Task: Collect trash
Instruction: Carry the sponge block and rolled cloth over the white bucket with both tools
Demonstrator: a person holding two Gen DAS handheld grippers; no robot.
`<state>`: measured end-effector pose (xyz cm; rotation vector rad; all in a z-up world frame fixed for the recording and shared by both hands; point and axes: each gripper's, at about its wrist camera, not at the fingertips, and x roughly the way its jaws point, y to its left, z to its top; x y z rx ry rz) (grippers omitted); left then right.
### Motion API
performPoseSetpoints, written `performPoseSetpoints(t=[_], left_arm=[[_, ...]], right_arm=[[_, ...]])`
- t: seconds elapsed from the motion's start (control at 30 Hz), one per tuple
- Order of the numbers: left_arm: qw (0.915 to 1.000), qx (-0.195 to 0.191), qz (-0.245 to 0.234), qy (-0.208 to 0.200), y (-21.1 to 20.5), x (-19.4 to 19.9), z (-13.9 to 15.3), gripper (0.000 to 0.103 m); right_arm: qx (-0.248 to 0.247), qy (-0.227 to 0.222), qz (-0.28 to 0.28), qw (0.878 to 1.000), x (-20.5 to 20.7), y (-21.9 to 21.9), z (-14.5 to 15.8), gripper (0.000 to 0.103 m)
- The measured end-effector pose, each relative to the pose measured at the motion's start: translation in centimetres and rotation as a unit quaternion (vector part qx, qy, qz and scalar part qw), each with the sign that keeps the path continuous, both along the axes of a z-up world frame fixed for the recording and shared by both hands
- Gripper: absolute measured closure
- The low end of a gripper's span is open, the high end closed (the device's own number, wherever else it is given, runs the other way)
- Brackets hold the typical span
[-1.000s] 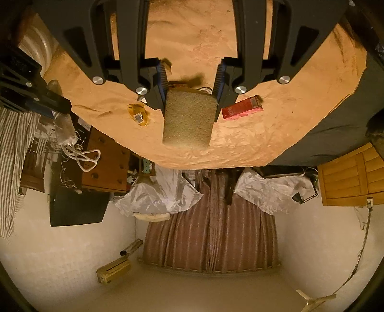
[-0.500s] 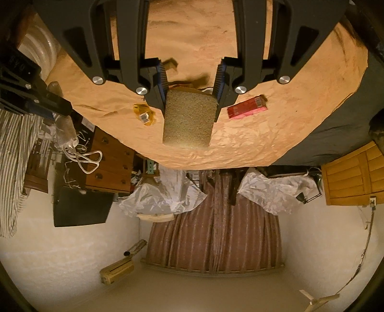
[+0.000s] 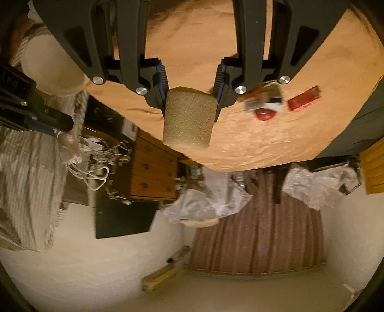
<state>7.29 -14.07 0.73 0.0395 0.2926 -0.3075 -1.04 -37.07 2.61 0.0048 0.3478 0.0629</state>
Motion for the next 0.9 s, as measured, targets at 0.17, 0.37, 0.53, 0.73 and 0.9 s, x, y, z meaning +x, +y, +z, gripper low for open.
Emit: performPoseSetpoints(t=[0.17, 0.37, 0.53, 0.73, 0.9], left_arm=[[0.9991, 0.004, -0.043, 0.002, -4.1, -0.2, 0.2, 0.072], [0.9942, 0.013, -0.105, 0.02, -10.1, -0.3, -0.2, 0.072], [0.9857, 0.021, -0.159, 0.053, -14.7, -0.1, -1.5, 0.072], [0.9666, 0.042, -0.222, 0.121, -19.6, 0.8, -4.7, 0.072], [0.9493, 0.065, -0.253, 0.175, -22.3, 2.1, -7.7, 0.072]], right_arm=[[-0.002, 0.005, -0.043, 0.999, -2.3, -5.3, 0.3, 0.077], [-0.002, 0.029, -0.096, 0.995, -5.0, -13.0, 0.1, 0.077], [0.008, 0.076, -0.119, 0.99, -5.8, -18.7, -1.6, 0.077], [0.035, 0.155, -0.126, 0.979, -4.6, -24.5, -5.3, 0.077], [0.063, 0.21, -0.126, 0.967, -2.9, -27.7, -9.2, 0.077]])
